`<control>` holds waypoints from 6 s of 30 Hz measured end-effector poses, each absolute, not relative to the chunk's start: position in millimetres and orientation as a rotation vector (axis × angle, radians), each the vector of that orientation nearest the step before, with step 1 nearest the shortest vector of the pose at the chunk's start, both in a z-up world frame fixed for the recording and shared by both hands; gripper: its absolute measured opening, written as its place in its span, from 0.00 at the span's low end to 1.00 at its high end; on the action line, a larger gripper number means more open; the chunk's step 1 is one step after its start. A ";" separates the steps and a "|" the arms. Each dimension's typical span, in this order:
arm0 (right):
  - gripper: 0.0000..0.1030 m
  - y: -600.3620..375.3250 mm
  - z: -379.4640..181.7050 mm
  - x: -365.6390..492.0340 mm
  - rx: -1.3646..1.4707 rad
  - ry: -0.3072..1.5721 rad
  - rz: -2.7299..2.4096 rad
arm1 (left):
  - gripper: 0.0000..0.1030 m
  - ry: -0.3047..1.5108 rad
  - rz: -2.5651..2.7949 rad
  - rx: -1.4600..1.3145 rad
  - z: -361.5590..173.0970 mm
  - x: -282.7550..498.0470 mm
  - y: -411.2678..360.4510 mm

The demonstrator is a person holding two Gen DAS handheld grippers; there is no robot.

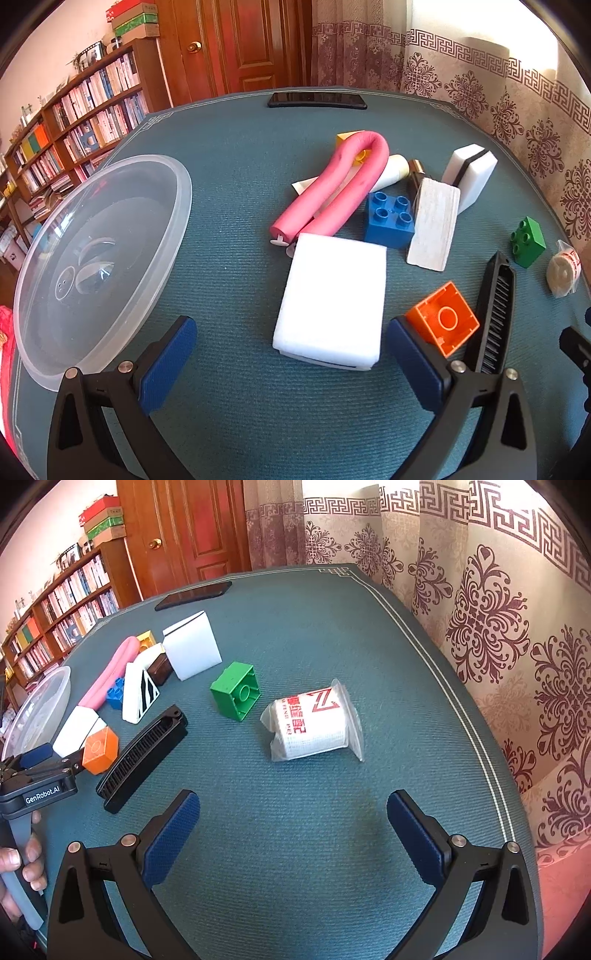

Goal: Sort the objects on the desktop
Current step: 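Close the left tool on the white sponge while the right tool grasps the paper roll, then carry both held items over the clear bowl and open both tools, then withdraw both tools from the bowl and move toward the remaining bricks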

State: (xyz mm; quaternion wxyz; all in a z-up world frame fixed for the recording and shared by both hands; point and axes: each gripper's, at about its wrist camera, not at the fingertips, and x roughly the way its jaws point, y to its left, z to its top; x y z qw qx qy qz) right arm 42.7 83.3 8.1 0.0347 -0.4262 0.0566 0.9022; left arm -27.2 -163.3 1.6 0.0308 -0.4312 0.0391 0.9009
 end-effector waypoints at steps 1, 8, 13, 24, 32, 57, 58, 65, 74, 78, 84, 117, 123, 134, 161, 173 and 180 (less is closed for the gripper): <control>1.00 84.3 7.5 39.5 -1.310 0.174 2.767 | 1.00 0.113 2.774 -1.329 1.6 -27.7 -163.7; 1.00 98.8 3.2 21.5 -1.303 0.238 2.754 | 1.00 0.112 2.763 -1.318 0.9 -30.3 -162.4; 0.98 104.0 3.8 11.6 -1.288 0.267 2.751 | 0.94 0.112 2.738 -1.296 1.8 -30.7 -159.8; 0.80 106.3 -2.7 -9.3 -1.314 0.241 2.773 | 0.75 0.128 2.698 -1.240 5.6 -31.2 -152.0; 0.51 109.6 -2.6 -7.1 -1.296 0.204 2.761 | 0.50 0.145 2.692 -1.210 7.7 -27.6 -147.4; 0.44 82.0 23.7 10.8 -1.235 0.215 2.854 | 0.47 0.067 2.765 -1.107 40.6 8.7 -172.7; 0.44 78.2 25.0 11.1 -1.236 0.211 2.863 | 0.47 0.063 2.775 -1.102 42.0 10.6 -176.2; 0.44 47.7 34.5 13.1 -1.229 0.182 2.925 | 0.47 0.015 2.835 -1.076 51.6 19.3 -204.0; 0.44 0.3 46.7 10.4 -1.227 0.113 3.020 | 0.47 -0.006 2.938 -1.022 61.6 23.3 -237.8; 0.44 -27.5 49.6 8.1 -1.249 0.089 3.073 | 0.47 -0.036 2.976 -1.031 60.5 23.0 -260.0; 0.44 -70.8 52.3 2.3 -1.288 0.043 3.146 | 0.47 -0.072 3.036 -1.049 58.4 20.7 -291.9; 0.56 -221.7 33.5 -48.9 -1.498 -0.152 3.273 | 0.84 -0.271 3.090 -1.120 35.0 1.2 -380.3; 0.68 -217.2 32.7 -50.3 -1.501 -0.114 3.268 | 0.85 -0.297 3.101 -1.130 34.5 0.0 -384.6; 0.68 -205.3 31.0 -44.8 -1.500 -0.052 3.256 | 0.85 -0.277 3.119 -1.132 36.2 7.2 -381.3; 0.68 -153.8 34.6 -29.9 -1.449 0.058 3.191 | 1.00 -0.151 3.135 -1.076 50.2 24.5 -341.9; 0.74 -123.8 35.2 -19.7 -1.411 0.115 3.172 | 1.00 -0.066 3.103 -1.064 55.7 27.8 -310.3; 0.74 -103.5 37.1 -12.3 -1.375 0.143 3.160 | 1.00 -0.012 3.073 -1.055 57.8 30.7 -289.6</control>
